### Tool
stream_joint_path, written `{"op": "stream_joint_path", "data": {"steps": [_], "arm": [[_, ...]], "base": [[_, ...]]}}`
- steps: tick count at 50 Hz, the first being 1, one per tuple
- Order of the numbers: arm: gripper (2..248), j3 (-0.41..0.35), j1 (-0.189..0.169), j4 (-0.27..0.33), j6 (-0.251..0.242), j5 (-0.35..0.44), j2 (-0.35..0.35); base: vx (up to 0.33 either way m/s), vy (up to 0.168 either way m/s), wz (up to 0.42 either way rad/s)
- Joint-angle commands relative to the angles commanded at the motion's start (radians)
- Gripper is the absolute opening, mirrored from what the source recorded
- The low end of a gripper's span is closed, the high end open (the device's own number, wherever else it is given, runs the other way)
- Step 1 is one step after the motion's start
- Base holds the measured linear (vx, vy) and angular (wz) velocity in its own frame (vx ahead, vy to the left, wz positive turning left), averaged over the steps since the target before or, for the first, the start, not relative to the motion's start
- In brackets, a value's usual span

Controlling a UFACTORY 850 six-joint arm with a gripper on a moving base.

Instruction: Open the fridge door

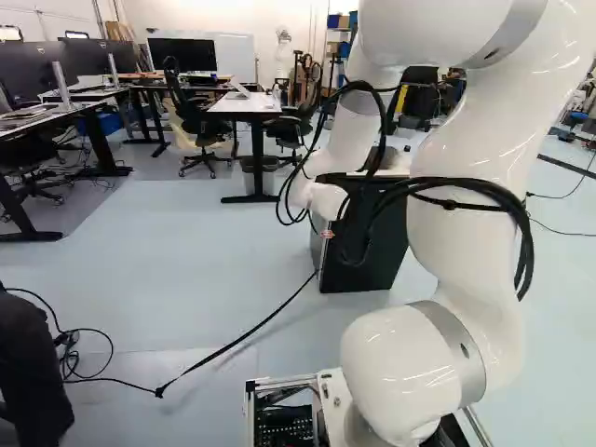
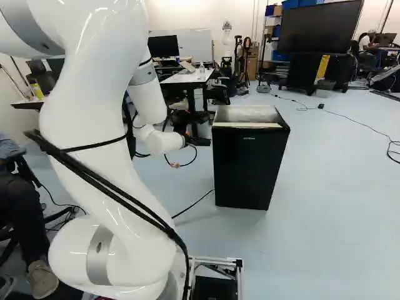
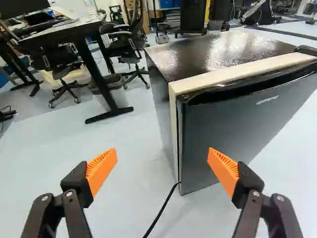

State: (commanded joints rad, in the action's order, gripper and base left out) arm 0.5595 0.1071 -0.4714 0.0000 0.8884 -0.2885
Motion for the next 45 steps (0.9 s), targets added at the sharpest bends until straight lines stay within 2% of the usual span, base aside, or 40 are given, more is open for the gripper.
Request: {"op": "stream_joint_path", "data": {"steps": [45], "arm": [[247,0.081,0.083,-0.273,0.000,0.064,-0.065]], "base": [[0.000,0.000,0.000]]}}
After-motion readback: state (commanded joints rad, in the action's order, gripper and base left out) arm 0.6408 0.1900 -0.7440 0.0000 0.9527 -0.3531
